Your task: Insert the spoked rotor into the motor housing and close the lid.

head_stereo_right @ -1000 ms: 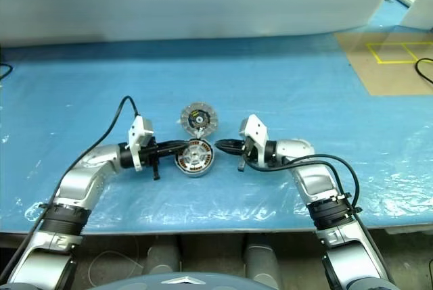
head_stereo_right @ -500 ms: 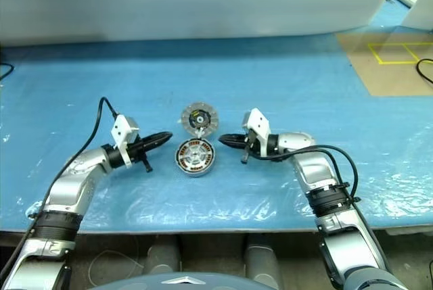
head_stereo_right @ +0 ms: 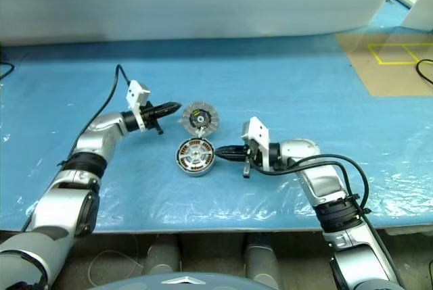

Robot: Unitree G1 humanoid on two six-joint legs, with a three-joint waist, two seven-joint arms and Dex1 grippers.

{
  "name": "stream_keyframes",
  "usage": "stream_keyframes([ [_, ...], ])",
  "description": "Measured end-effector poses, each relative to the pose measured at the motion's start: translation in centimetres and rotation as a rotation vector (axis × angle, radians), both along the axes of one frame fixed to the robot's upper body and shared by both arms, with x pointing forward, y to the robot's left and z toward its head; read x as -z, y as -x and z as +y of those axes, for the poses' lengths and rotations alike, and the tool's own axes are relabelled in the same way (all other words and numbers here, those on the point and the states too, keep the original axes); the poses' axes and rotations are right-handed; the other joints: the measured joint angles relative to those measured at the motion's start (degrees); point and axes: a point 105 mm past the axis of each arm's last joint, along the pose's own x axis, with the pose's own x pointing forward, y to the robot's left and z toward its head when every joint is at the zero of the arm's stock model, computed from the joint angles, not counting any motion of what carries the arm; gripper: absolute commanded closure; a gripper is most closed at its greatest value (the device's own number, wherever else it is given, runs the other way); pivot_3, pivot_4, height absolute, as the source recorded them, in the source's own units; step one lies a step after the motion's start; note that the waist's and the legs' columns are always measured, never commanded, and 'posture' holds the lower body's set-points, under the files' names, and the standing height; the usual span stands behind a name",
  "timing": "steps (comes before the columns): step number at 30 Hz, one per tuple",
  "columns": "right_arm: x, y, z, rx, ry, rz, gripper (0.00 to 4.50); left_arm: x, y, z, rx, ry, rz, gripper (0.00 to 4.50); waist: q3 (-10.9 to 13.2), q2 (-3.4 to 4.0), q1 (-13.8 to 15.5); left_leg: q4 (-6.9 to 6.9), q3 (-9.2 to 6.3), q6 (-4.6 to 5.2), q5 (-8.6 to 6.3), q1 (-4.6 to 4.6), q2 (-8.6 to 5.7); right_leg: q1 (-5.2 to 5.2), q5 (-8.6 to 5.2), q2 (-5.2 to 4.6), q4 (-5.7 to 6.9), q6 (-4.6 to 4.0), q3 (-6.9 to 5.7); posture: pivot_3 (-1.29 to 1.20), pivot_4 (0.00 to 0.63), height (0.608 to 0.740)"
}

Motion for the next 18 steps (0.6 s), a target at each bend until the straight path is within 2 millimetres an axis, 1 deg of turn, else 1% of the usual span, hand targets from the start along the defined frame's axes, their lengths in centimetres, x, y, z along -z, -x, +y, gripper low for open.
stream_keyframes([
  [3,-0.2,0.4,0.2,0.004,-0.004,-0.003,4.5,0.2,-0.1,-0.8,0.068,0.021,0.063,4.49,0.02,-0.03,0.14,-0.03,-0.04,0.0,0.0,0.0,0.0,0.0,0.07,0.01,0.0,0.12,-0.02,0.0,0.15,0.74],
  [6,0.0,0.8,0.2,0.013,-0.006,0.011,4.5,0.5,0.0,-1.2,0.104,0.013,0.105,4.49,0.02,-0.04,0.23,-0.04,-0.06,-0.01,0.0,-0.03,-0.01,0.01,0.08,-0.01,-0.02,0.14,-0.02,0.0,0.15,0.74],
  [10,-0.2,1.1,0.2,0.024,-0.011,0.009,4.5,0.9,0.1,-2.3,0.138,0.006,0.144,4.49,0.05,-0.09,0.57,-0.03,-0.09,-0.01,0.0,-0.03,-0.01,0.04,0.08,-0.02,-0.02,0.14,-0.04,0.0,0.15,0.74],
  [15,-0.1,1.2,0.2,0.042,-0.018,0.021,4.5,0.0,-0.2,-4.3,0.179,0.033,0.138,4.49,0.08,-0.13,1.18,-0.02,-0.1,-0.01,0.0,-0.04,-0.02,0.07,0.09,-0.03,-0.03,0.15,-0.04,0.0,0.15,0.74],
  [18,-0.3,1.2,0.3,0.048,-0.019,0.015,4.5,-0.5,-0.2,-5.1,0.207,0.048,0.137,4.49,0.09,-0.14,1.25,-0.03,-0.11,-0.01,0.0,-0.04,-0.02,0.08,0.1,-0.03,-0.03,0.17,-0.05,0.0,0.15,0.74],
])
